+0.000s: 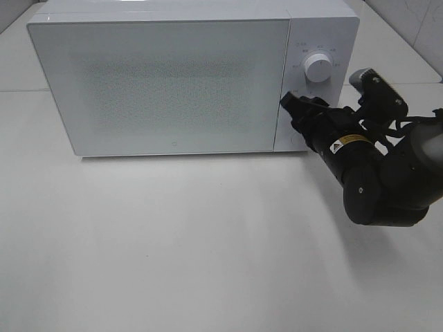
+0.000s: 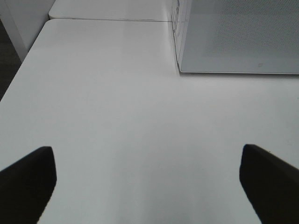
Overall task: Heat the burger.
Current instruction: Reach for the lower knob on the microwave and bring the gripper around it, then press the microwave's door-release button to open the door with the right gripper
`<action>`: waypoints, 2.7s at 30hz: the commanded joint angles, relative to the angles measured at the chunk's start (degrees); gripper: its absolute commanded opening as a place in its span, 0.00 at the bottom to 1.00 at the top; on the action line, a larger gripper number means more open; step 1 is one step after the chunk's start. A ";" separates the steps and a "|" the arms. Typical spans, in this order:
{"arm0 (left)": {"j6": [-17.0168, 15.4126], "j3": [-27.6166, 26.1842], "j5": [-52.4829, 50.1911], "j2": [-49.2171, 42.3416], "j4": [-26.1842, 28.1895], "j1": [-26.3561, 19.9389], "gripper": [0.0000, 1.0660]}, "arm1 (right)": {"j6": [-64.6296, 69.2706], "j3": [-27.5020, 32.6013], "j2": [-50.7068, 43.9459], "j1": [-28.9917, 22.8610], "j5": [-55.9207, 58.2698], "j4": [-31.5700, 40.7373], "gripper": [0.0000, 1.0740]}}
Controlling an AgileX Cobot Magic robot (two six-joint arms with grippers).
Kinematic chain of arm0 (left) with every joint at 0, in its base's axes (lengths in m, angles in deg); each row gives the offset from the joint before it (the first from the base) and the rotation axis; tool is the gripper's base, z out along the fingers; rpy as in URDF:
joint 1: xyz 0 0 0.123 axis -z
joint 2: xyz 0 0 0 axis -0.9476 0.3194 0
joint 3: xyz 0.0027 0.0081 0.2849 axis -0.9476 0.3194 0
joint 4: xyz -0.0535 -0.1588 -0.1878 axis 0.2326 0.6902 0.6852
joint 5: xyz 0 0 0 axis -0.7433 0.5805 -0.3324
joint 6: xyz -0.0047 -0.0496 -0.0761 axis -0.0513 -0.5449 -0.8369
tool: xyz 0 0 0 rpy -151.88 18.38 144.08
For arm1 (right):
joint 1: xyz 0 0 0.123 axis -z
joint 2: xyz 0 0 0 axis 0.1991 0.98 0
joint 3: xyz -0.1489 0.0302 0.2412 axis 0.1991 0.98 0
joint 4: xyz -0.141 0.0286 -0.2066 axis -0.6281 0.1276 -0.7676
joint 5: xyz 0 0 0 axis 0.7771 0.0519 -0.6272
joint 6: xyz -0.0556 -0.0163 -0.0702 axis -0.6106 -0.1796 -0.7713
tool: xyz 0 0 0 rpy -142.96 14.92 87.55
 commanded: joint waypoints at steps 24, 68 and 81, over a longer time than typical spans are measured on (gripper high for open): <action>-0.34 0.17 -0.86 -0.92 -0.06 -0.11 0.94 | 67.61 -1.09 -0.29 0.23 -5.16 -2.06 0.24; -0.34 0.17 -0.86 -0.92 -0.06 -0.11 0.94 | 71.05 0.23 -0.29 0.23 -5.16 -1.66 0.66; -0.34 0.17 -0.86 -0.92 -0.06 -0.11 0.94 | 70.99 0.23 -0.29 0.06 -5.16 -1.83 0.67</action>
